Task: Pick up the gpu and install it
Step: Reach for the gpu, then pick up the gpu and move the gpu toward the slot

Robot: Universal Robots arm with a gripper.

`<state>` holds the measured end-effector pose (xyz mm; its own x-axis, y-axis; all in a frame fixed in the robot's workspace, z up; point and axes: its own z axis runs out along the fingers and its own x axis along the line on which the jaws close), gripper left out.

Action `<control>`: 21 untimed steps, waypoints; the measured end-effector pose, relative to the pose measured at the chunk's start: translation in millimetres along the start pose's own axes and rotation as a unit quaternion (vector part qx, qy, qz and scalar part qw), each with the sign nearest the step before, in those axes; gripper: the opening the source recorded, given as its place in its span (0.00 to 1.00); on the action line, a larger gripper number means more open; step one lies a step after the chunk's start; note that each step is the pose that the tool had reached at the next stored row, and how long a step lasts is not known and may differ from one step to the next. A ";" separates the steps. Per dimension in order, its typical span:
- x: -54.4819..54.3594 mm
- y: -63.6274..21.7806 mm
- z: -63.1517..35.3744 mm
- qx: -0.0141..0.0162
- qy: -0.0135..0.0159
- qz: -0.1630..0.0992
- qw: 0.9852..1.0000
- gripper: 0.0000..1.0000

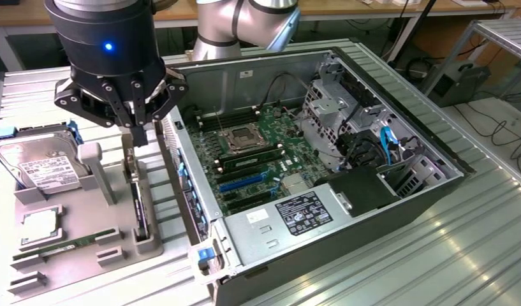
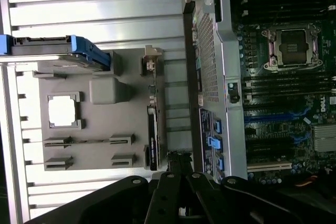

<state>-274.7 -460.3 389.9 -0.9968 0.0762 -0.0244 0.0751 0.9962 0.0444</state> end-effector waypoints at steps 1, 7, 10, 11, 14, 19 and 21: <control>-0.1 -0.5 0.0 0.000 0.000 0.000 1.000 0.11; -0.2 -3.4 -0.1 0.000 0.000 0.000 1.000 0.11; -0.3 -3.5 -0.2 0.000 0.000 0.000 1.000 0.11; -0.3 -3.6 -0.2 0.000 0.000 0.000 1.000 0.11; -0.3 -3.6 -0.2 0.000 0.000 0.000 1.000 0.11; -0.3 -3.6 -0.2 0.000 0.000 0.000 1.000 0.11; -0.3 -3.6 -0.2 0.000 0.000 0.000 1.000 0.11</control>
<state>-274.7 -463.9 389.9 -0.9968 0.0763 -0.0245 0.0751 0.9962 0.0444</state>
